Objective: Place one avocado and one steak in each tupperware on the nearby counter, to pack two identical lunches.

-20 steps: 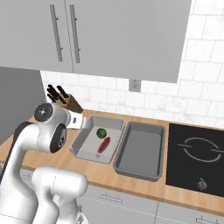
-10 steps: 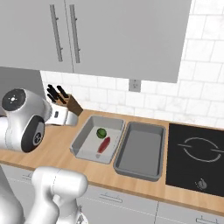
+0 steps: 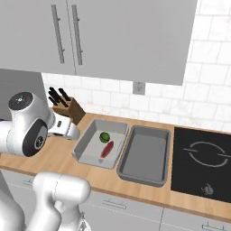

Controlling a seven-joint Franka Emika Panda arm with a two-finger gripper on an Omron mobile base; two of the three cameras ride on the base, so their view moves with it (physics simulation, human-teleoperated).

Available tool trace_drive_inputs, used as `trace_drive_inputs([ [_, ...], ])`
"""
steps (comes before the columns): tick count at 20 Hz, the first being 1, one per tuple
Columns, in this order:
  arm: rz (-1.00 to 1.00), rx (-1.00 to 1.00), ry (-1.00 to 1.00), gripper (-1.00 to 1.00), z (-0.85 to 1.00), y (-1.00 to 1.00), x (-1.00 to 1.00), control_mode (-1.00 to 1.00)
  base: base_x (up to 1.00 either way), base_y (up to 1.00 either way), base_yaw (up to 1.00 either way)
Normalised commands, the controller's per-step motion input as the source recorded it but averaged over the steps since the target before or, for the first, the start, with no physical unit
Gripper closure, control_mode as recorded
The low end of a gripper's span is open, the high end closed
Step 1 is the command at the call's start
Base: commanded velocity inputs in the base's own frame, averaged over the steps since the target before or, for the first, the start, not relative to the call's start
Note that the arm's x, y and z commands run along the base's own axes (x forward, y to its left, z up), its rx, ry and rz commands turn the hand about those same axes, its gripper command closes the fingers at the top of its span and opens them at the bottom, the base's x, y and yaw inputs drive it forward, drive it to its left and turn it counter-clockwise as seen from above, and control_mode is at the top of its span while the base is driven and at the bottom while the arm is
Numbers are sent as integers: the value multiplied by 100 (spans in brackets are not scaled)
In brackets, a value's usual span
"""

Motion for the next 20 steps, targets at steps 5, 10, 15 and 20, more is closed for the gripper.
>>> trace_drive_inputs([
  [5,0,0,-1,-100,-28,0,0,-100,0,0,0],
  [10,0,0,0,-100,0,0,0,-100,0,0,0],
  [15,0,0,-1,-100,0,0,-14,100,-14,1,0],
  [20,0,0,0,-100,0,0,0,100,-93,34,9],
])
